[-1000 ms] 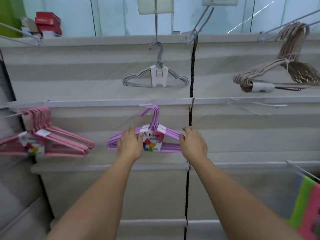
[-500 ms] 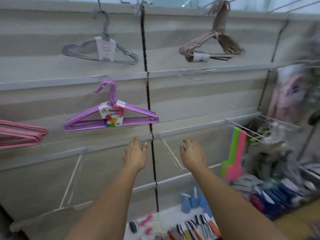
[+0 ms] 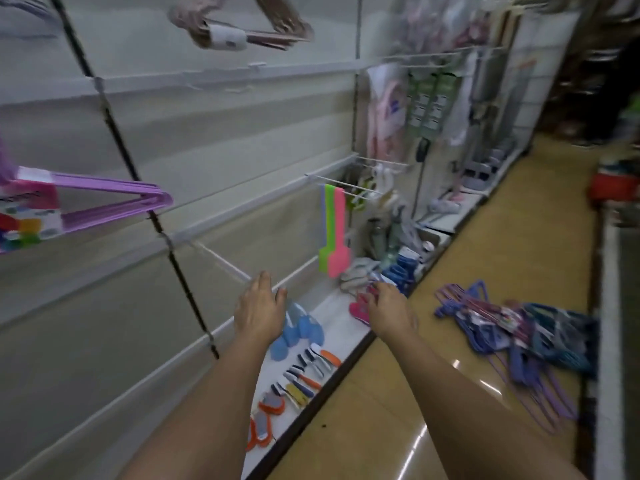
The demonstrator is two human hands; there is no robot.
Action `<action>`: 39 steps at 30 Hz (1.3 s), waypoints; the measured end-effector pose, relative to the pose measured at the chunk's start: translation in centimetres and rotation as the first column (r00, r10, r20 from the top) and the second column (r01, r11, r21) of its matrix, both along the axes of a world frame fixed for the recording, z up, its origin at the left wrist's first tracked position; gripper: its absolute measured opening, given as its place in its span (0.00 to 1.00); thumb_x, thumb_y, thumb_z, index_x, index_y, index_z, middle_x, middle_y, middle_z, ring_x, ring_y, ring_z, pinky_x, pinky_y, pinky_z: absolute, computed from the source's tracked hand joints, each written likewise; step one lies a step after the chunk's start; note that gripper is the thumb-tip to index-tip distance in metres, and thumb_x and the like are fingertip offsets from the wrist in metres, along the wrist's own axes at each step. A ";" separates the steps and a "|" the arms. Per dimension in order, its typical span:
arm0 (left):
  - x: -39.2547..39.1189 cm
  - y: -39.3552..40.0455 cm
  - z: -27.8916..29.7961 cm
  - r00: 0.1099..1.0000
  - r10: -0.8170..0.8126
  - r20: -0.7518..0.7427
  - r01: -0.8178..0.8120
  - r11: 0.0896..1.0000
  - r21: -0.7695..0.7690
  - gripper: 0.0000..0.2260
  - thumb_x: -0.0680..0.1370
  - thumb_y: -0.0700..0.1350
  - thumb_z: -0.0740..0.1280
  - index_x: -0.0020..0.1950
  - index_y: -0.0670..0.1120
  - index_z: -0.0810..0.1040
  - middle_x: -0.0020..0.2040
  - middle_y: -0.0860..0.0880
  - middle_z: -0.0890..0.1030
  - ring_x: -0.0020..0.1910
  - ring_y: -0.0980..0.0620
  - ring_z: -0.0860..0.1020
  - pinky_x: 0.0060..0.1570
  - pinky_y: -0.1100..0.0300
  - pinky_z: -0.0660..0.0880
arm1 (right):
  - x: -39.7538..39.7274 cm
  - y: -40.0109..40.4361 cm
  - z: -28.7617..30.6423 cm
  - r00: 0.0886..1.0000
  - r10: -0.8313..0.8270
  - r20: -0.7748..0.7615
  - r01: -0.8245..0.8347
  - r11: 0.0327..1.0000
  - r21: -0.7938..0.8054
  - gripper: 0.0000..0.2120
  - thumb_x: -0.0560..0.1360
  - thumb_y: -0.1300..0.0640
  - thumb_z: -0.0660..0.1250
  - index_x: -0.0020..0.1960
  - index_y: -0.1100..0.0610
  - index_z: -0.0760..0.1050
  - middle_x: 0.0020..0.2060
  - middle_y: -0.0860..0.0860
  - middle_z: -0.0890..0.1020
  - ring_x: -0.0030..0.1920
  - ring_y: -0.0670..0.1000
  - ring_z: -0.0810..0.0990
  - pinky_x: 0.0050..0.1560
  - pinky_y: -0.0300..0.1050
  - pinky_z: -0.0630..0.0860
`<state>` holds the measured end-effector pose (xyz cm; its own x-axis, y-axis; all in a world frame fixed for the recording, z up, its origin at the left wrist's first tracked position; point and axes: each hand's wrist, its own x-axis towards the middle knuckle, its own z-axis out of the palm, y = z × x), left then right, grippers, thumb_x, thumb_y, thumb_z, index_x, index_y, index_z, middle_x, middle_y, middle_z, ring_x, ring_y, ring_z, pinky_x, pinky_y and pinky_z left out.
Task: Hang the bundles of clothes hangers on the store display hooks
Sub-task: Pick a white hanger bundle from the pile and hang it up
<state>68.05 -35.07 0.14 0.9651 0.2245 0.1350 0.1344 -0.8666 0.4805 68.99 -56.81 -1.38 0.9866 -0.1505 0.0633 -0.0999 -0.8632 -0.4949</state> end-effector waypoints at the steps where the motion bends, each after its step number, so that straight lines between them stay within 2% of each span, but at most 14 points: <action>1: 0.3 -1.5 -0.7 0.998 -0.042 -0.037 0.043 0.999 0.010 0.24 0.83 0.52 0.54 0.76 0.41 0.59 0.75 0.42 0.63 0.72 0.43 0.64 0.69 0.51 0.63 | -0.4 -1.7 -0.4 0.999 -0.044 -0.011 0.044 0.999 0.011 0.16 0.81 0.50 0.54 0.64 0.57 0.71 0.62 0.56 0.75 0.60 0.58 0.75 0.53 0.49 0.71; 7: 2.6 -12.4 -4.4 0.947 -0.273 -0.168 0.278 0.960 0.008 0.25 0.83 0.53 0.53 0.76 0.41 0.58 0.75 0.41 0.63 0.72 0.42 0.64 0.69 0.49 0.62 | -2.8 -12.6 -3.2 0.954 -0.281 -0.106 0.283 0.959 0.000 0.20 0.81 0.50 0.55 0.70 0.55 0.67 0.66 0.55 0.74 0.65 0.57 0.72 0.59 0.48 0.70; 13: 5.6 -24.3 -6.8 0.870 -0.442 -0.220 0.464 0.884 0.057 0.26 0.82 0.55 0.53 0.77 0.44 0.56 0.75 0.44 0.62 0.72 0.44 0.64 0.67 0.50 0.64 | -3.0 -23.5 -5.2 0.888 -0.425 -0.177 0.428 0.904 -0.024 0.20 0.81 0.50 0.55 0.70 0.56 0.67 0.64 0.55 0.75 0.64 0.57 0.73 0.55 0.49 0.72; 16: 6.7 -30.0 -7.7 0.835 -0.493 -0.245 0.519 0.853 0.051 0.26 0.82 0.55 0.52 0.78 0.45 0.56 0.76 0.45 0.61 0.74 0.46 0.62 0.69 0.50 0.63 | -3.5 -29.0 -6.3 0.849 -0.489 -0.200 0.497 0.868 -0.011 0.17 0.81 0.51 0.55 0.65 0.57 0.70 0.59 0.55 0.78 0.58 0.57 0.76 0.51 0.49 0.73; 18: 7.1 -33.1 -8.3 0.817 -0.521 -0.247 0.547 0.836 0.045 0.26 0.82 0.55 0.52 0.77 0.44 0.57 0.76 0.45 0.61 0.74 0.46 0.62 0.70 0.50 0.63 | -4.1 -31.9 -7.0 0.830 -0.513 -0.218 0.525 0.851 -0.002 0.16 0.81 0.51 0.55 0.63 0.57 0.71 0.57 0.56 0.78 0.56 0.58 0.77 0.52 0.50 0.75; 20: 7.5 -36.5 -9.3 0.786 -0.561 -0.259 0.589 0.807 0.037 0.26 0.82 0.55 0.53 0.76 0.43 0.58 0.76 0.45 0.62 0.74 0.46 0.62 0.70 0.50 0.63 | -4.7 -34.6 -7.5 0.804 -0.546 -0.236 0.565 0.825 0.011 0.17 0.80 0.51 0.55 0.65 0.56 0.70 0.60 0.56 0.77 0.58 0.59 0.76 0.55 0.52 0.75; 24: 8.9 -42.9 -10.9 0.738 -0.617 -0.274 0.640 0.768 -0.005 0.26 0.82 0.55 0.53 0.77 0.43 0.58 0.76 0.45 0.61 0.75 0.47 0.60 0.72 0.51 0.60 | -4.8 -39.2 -8.5 0.774 -0.586 -0.239 0.600 0.800 -0.017 0.18 0.81 0.53 0.56 0.68 0.57 0.69 0.64 0.55 0.75 0.63 0.58 0.74 0.57 0.48 0.72; 27: 10.5 -47.3 -11.9 0.707 -0.653 -0.271 0.678 0.735 -0.003 0.26 0.82 0.55 0.53 0.76 0.43 0.58 0.76 0.46 0.61 0.75 0.48 0.60 0.71 0.51 0.60 | -3.7 -42.2 -9.1 0.749 -0.616 -0.243 0.635 0.773 -0.001 0.18 0.80 0.54 0.57 0.69 0.54 0.69 0.63 0.54 0.76 0.61 0.57 0.75 0.55 0.47 0.72; 32: 15.0 -53.8 -13.8 0.639 -0.713 -0.289 0.737 0.675 -0.038 0.27 0.82 0.57 0.53 0.77 0.44 0.58 0.77 0.45 0.60 0.75 0.48 0.59 0.72 0.51 0.60 | 0.0 -46.9 -10.4 0.709 -0.650 -0.274 0.669 0.742 -0.029 0.14 0.80 0.52 0.58 0.62 0.57 0.71 0.59 0.55 0.78 0.58 0.58 0.76 0.51 0.48 0.73; 36: 20.4 -57.9 -14.6 0.602 -0.749 -0.277 0.767 0.638 -0.061 0.26 0.81 0.57 0.54 0.75 0.45 0.61 0.74 0.46 0.65 0.73 0.46 0.63 0.69 0.47 0.64 | 4.5 -50.5 -10.0 0.663 -0.695 -0.279 0.715 0.698 -0.039 0.19 0.80 0.52 0.59 0.69 0.57 0.67 0.65 0.55 0.74 0.64 0.57 0.74 0.58 0.49 0.72; 39: 25.2 -60.4 -14.3 0.587 -0.759 -0.280 0.776 0.627 -0.072 0.25 0.81 0.57 0.55 0.74 0.45 0.63 0.72 0.45 0.68 0.71 0.43 0.66 0.66 0.46 0.66 | 8.5 -52.9 -9.5 0.647 -0.710 -0.278 0.731 0.681 -0.042 0.20 0.80 0.52 0.58 0.70 0.57 0.66 0.67 0.55 0.73 0.65 0.57 0.73 0.60 0.50 0.71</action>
